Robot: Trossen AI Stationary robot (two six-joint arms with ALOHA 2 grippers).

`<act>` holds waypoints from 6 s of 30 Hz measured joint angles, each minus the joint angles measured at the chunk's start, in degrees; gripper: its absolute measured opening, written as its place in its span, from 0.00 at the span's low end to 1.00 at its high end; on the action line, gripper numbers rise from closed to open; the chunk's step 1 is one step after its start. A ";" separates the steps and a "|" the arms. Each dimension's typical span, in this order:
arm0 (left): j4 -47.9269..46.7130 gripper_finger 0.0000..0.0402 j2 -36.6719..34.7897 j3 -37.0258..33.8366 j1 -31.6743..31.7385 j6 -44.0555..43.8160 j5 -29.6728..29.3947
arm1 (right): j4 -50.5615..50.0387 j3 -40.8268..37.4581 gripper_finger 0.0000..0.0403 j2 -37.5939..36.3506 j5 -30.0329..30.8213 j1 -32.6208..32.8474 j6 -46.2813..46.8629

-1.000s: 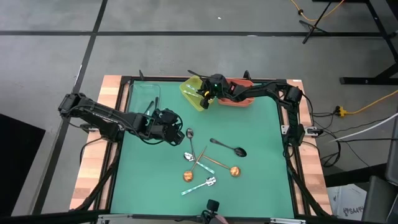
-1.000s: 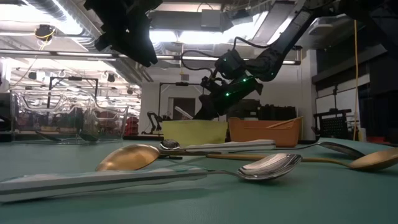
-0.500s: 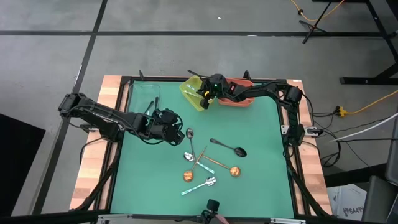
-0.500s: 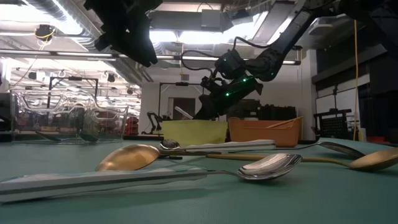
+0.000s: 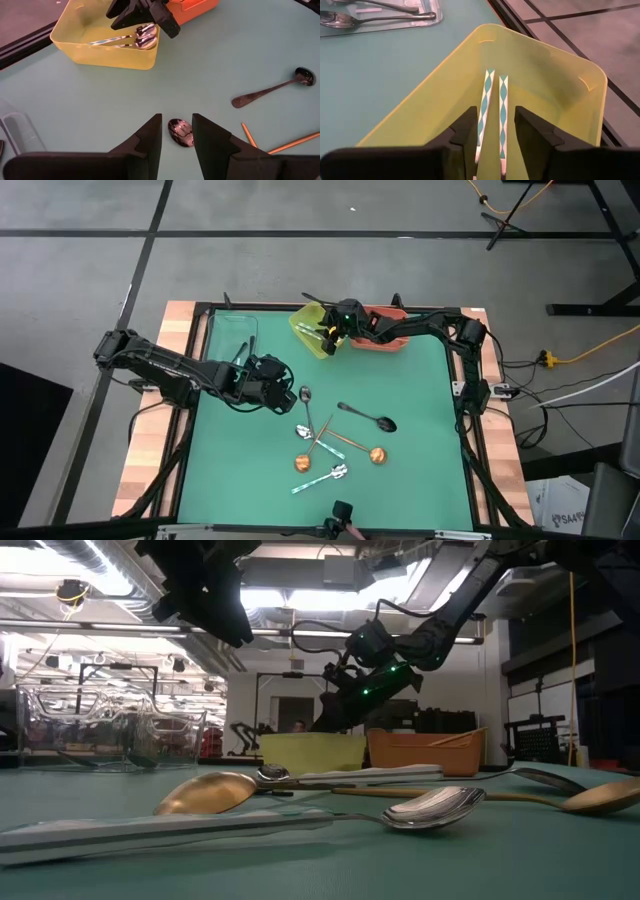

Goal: Sort silverware by color (type)
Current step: Put the black spoon into the transparent bin

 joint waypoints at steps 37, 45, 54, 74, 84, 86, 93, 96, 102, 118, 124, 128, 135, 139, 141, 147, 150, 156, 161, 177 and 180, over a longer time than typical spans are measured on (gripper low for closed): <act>32.98 0.25 0.07 -0.02 4.83 46.37 26.97 | -34.41 0.04 0.30 -39.16 -2.34 10.17 -1.67; 43.24 0.25 4.01 -0.02 5.31 53.55 33.89 | -44.65 0.04 0.30 -46.63 5.49 21.63 -0.90; 49.74 0.25 14.47 -0.02 5.33 56.00 45.26 | -57.97 0.04 0.30 -49.06 7.72 33.77 7.74; 22.32 0.25 19.08 -0.02 11.99 73.02 43.31 | -62.92 0.00 0.30 -45.59 13.60 44.30 14.85; 21.34 0.25 22.78 -0.04 14.43 79.96 44.61 | -62.79 -0.10 0.30 -42.79 13.57 44.30 15.11; 20.41 0.25 23.73 -0.02 14.43 81.45 45.96 | -62.38 -0.45 0.30 -42.54 13.57 44.30 15.11; 18.77 0.25 26.19 -0.04 14.25 86.05 46.64 | -61.23 -2.91 0.30 -41.92 13.20 44.30 15.11; 18.91 0.25 26.80 0.02 14.32 86.22 46.58 | -61.21 -3.54 0.30 -41.90 13.20 44.30 15.12; 17.77 0.23 27.12 0.04 14.55 86.19 45.97 | -61.20 -3.61 0.30 -41.90 13.22 44.30 15.62; 13.54 0.03 26.99 0.17 14.43 82.05 42.24 | -61.24 -3.61 0.30 -41.90 13.22 44.30 15.72; 13.22 0.02 26.99 0.17 14.43 73.52 41.69 | -61.24 -3.61 0.30 -41.90 13.22 44.30 15.72; 13.18 0.02 26.99 0.11 14.45 68.46 41.49 | -61.24 -3.61 0.30 -41.90 13.23 44.30 15.72; 13.27 0.02 27.03 0.09 14.45 57.26 39.99 | -61.24 -3.61 0.30 -41.90 13.25 44.30 15.70; 13.62 0.02 26.64 -0.02 14.47 52.29 39.82 | -61.26 -3.61 0.30 -41.90 13.25 44.30 15.70; 14.05 0.02 26.27 -0.13 14.47 50.05 39.76 | -61.26 -3.61 0.30 -41.90 13.25 44.30 15.70; 15.84 0.02 26.03 -0.15 14.47 44.58 39.90 | -61.52 -3.61 0.30 -41.90 13.25 44.29 17.29; 16.06 0.02 26.02 -0.15 14.47 41.73 39.97 | -61.80 -3.61 0.30 -41.90 13.25 44.30 17.90; 16.44 0.02 25.97 -0.15 14.45 37.08 40.15 | -62.99 -3.61 0.30 -41.99 13.16 44.30 17.88; 17.99 0.02 25.94 -0.15 14.42 33.74 40.28 | -64.65 -3.61 0.30 -41.99 13.16 44.30 17.88; 26.52 0.02 22.33 -0.04 14.26 27.71 37.79 | -70.70 -3.61 0.30 -43.47 14.65 44.30 14.60; 26.48 0.02 18.89 -0.02 14.48 27.10 34.06 | -70.95 -3.61 0.30 -44.62 15.89 44.30 13.66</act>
